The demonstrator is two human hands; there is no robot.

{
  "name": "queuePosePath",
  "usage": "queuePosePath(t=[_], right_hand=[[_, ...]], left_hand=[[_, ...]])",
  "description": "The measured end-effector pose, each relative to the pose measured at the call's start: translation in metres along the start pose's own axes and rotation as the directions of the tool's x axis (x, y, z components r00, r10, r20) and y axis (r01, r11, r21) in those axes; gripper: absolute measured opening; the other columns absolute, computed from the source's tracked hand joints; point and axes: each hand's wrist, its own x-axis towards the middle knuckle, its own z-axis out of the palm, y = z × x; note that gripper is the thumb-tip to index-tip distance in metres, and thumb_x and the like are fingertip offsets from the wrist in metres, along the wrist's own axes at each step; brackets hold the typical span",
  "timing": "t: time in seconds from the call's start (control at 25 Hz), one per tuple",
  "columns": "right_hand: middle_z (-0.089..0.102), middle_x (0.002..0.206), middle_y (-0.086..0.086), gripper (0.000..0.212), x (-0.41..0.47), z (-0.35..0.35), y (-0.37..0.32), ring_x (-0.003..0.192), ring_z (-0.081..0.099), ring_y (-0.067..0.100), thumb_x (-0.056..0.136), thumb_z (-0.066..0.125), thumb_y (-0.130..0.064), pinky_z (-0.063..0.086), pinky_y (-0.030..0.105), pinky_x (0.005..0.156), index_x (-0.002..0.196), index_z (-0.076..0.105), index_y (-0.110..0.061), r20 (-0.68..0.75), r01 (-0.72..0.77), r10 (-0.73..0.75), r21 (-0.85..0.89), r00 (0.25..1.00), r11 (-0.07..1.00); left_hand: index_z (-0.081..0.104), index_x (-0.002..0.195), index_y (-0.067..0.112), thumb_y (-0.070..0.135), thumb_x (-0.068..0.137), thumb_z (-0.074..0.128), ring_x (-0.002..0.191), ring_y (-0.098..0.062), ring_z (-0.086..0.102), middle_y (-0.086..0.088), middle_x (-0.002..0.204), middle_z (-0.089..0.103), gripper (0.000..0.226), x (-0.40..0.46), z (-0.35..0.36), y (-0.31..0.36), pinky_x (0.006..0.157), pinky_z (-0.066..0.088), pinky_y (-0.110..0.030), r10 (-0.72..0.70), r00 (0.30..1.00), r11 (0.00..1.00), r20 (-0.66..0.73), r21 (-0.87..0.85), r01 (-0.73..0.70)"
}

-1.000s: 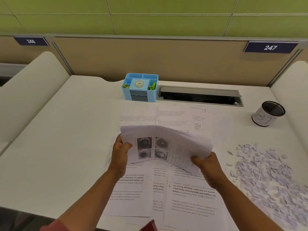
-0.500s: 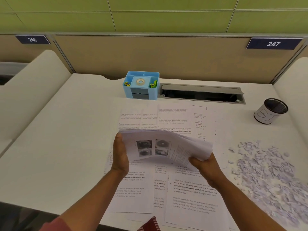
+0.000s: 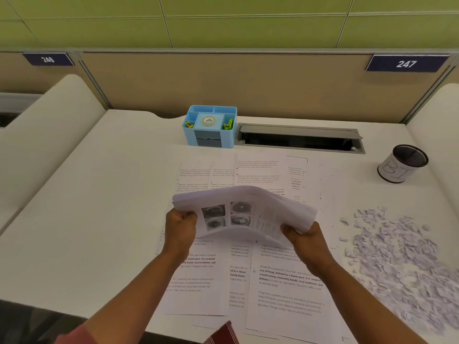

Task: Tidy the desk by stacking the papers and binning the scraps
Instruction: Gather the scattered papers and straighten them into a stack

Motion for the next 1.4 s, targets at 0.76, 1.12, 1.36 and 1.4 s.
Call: queuePosePath(t=[0.76, 1.12, 1.36, 1.4], right_hand=[[0.068, 0.109, 0.001, 0.047, -0.005, -0.001, 0.007, 0.111, 0.061, 0.02, 0.092, 0.062, 0.006, 0.059, 0.041, 0.09, 0.107, 0.059, -0.038, 0.067, -0.045, 0.048, -0.039, 0.997, 0.998], [0.07, 0.11, -0.001, 0.035, -0.002, -0.002, 0.016, 0.11, 0.063, 0.018, 0.093, 0.07, -0.008, 0.057, 0.042, 0.094, 0.108, 0.062, -0.039, 0.089, -0.102, 0.105, -0.047, 0.99, 0.994], [0.077, 0.104, 0.009, 0.015, 0.013, -0.014, -0.006, 0.101, 0.073, 0.028, 0.093, 0.069, -0.009, 0.057, 0.057, 0.091, 0.103, 0.074, -0.019, 0.12, -0.111, 0.114, -0.026, 0.986, 0.993], [0.076, 0.104, 0.012, 0.014, 0.014, -0.017, -0.01, 0.101, 0.073, 0.031, 0.093, 0.068, -0.008, 0.057, 0.058, 0.09, 0.105, 0.073, -0.014, 0.137, -0.117, 0.116, -0.006, 0.984, 0.993]], left_hand=[[0.067, 0.123, 0.009, -0.001, 0.094, 0.061, 0.104, -0.024, 0.069, -0.005, 0.11, 0.076, 0.032, 0.002, -0.007, -0.024, 0.097, 0.056, -0.044, -0.068, 0.997, 0.998, 0.032, -0.007, 0.069], [0.062, 0.13, 0.015, 0.004, 0.093, 0.068, 0.103, -0.015, 0.065, 0.001, 0.114, 0.072, 0.039, 0.004, -0.015, -0.025, 0.099, 0.052, -0.038, -0.098, 0.984, 0.989, 0.146, 0.127, 0.079], [0.065, 0.117, 0.023, 0.005, 0.095, 0.066, 0.095, -0.011, 0.074, 0.008, 0.103, 0.078, 0.028, 0.022, -0.04, 0.017, 0.075, 0.059, -0.021, 0.001, 0.945, 0.992, 0.327, 0.119, -0.043], [0.065, 0.119, 0.02, 0.008, 0.096, 0.064, 0.096, -0.016, 0.074, 0.002, 0.106, 0.078, 0.026, 0.026, -0.045, 0.022, 0.075, 0.06, -0.026, -0.025, 0.932, 0.992, 0.362, 0.121, -0.021]])
